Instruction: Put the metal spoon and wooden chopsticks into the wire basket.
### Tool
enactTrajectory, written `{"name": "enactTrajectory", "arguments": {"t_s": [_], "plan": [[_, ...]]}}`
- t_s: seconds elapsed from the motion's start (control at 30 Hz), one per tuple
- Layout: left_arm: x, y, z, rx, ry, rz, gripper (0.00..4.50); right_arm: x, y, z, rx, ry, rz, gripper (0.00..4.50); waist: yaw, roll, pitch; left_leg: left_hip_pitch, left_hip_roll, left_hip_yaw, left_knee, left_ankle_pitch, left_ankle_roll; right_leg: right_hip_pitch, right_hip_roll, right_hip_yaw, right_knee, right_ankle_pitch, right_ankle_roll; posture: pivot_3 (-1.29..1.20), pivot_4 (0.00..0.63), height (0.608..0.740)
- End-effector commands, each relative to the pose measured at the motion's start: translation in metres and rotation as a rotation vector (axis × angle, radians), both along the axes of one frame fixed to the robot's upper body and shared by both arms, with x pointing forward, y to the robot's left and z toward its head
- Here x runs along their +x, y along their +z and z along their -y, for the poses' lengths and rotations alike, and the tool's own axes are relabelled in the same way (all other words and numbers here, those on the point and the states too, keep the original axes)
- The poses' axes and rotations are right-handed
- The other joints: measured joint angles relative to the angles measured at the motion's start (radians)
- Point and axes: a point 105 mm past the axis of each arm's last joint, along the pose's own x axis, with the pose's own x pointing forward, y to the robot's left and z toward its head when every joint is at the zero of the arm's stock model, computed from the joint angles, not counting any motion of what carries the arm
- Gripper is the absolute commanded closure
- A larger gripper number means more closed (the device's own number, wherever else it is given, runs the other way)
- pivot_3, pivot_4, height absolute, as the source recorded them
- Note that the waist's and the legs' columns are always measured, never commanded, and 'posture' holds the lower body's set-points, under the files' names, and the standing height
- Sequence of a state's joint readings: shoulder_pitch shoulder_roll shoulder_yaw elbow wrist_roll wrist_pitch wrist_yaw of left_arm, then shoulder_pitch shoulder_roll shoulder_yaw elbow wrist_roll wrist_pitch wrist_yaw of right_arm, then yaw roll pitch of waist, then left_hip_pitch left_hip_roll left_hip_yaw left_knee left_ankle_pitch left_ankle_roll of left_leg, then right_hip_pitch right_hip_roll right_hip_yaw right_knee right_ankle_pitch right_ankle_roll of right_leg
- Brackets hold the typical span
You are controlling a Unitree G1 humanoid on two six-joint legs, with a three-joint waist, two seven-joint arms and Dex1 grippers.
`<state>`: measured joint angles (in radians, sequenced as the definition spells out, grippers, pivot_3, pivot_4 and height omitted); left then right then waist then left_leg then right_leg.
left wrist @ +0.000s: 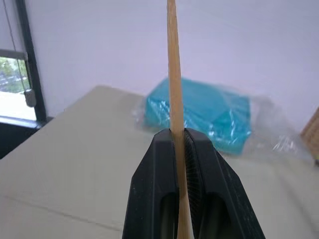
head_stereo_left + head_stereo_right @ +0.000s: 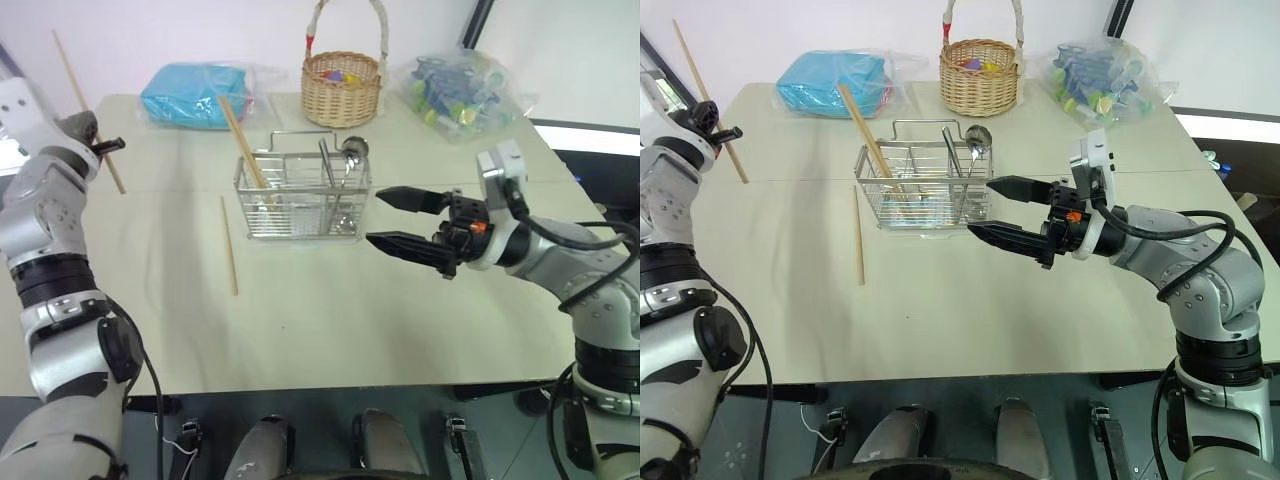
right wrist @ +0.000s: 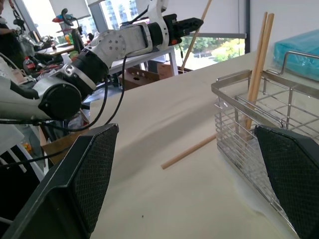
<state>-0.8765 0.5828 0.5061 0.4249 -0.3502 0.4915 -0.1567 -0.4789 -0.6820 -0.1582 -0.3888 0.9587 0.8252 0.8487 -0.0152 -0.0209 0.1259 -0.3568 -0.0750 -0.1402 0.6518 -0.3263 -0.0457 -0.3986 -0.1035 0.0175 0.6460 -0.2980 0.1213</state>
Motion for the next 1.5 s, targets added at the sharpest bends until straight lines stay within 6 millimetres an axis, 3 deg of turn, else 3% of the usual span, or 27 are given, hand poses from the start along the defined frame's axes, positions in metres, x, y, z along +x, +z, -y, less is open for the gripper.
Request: {"name": "enactTrajectory", "arguments": {"t_s": [0.03, 0.23, 0.47, 0.57, 0.7, 0.9, 1.23, 1.5], "plan": [[-0.013, 0.046, 0.010, 0.018, -0.034, 0.177, 4.45, -0.001, 0.009, -0.004, 0.015, 0.016, 0.046, 0.00, 0.001, -0.001, 0.000, 0.000, 0.000, 0.000, 0.000, 0.000, 0.000, 0.000, 0.000, 0.000, 0.000, 0.000, 0.000, 0.00, 0.150, 0.740], [-0.027, 0.096, 0.029, 0.012, -0.110, 0.351, 4.45, 0.001, 0.010, -0.005, 0.018, 0.021, 0.049, 0.00, 0.000, -0.001, 0.000, 0.000, 0.000, 0.000, 0.000, 0.000, 0.000, 0.000, 0.000, 0.000, 0.000, 0.000, 0.000, 0.00, 0.150, 0.740], [-0.039, 0.134, 0.045, 0.027, -0.177, 0.470, 4.45, 0.003, 0.010, -0.005, 0.018, 0.013, 0.055, 0.00, -0.002, -0.001, 0.000, 0.001, 0.000, 0.000, 0.000, 0.000, 0.000, 0.000, 0.000, 0.000, 0.000, 0.000, 0.000, 0.00, 0.150, 0.740], [-0.043, 0.155, 0.068, 0.009, -0.275, 0.546, 4.45, 0.005, 0.011, -0.002, 0.014, -0.006, 0.066, 0.00, -0.001, -0.002, 0.000, 0.000, 0.000, 0.000, 0.000, 0.000, 0.000, 0.000, 0.000, 0.000, 0.000, 0.000, 0.000, 0.00, 0.150, 0.740], [-0.037, 0.162, 0.094, 0.000, -0.359, 0.568, 4.45, 0.009, 0.011, 0.004, 0.011, -0.036, 0.066, 0.00, 0.003, -0.002, 0.000, 0.000, 0.000, 0.000, 0.001, 0.000, 0.000, 0.001, 0.000, 0.000, 0.000, 0.000, 0.000, 0.00, 0.150, 0.740], [-0.024, 0.140, 0.127, -0.034, -0.480, 0.523, 4.45, 0.011, 0.013, 0.007, -0.002, -0.054, 0.069, 0.00, -0.002, -0.002, 0.000, 0.001, 0.000, 0.000, 0.001, 0.000, 0.000, 0.001, 0.000, 0.000, -0.001, 0.000, 0.000, 0.00, 0.150, 0.740], [0.001, 0.072, 0.173, -0.046, -0.603, 0.381, 4.45, 0.008, 0.012, 0.006, -0.013, -0.081, 0.072, 0.00, 0.002, -0.002, 0.000, 0.000, 0.000, 0.001, 0.001, 0.000, 0.000, 0.001, 0.001, 0.000, -0.002, 0.000, 0.000, 0.00, 0.150, 0.740], [0.005, 0.037, 0.189, -0.012, -0.636, 0.302, 4.45, 0.008, 0.011, 0.003, 0.004, -0.107, 0.082, 0.00, 0.002, -0.002, 0.000, 0.000, 0.000, 0.001, 0.001, 0.000, 0.000, 0.001, 0.001, 0.000, -0.002, 0.000, 0.000, 0.00, 0.150, 0.740]]}}
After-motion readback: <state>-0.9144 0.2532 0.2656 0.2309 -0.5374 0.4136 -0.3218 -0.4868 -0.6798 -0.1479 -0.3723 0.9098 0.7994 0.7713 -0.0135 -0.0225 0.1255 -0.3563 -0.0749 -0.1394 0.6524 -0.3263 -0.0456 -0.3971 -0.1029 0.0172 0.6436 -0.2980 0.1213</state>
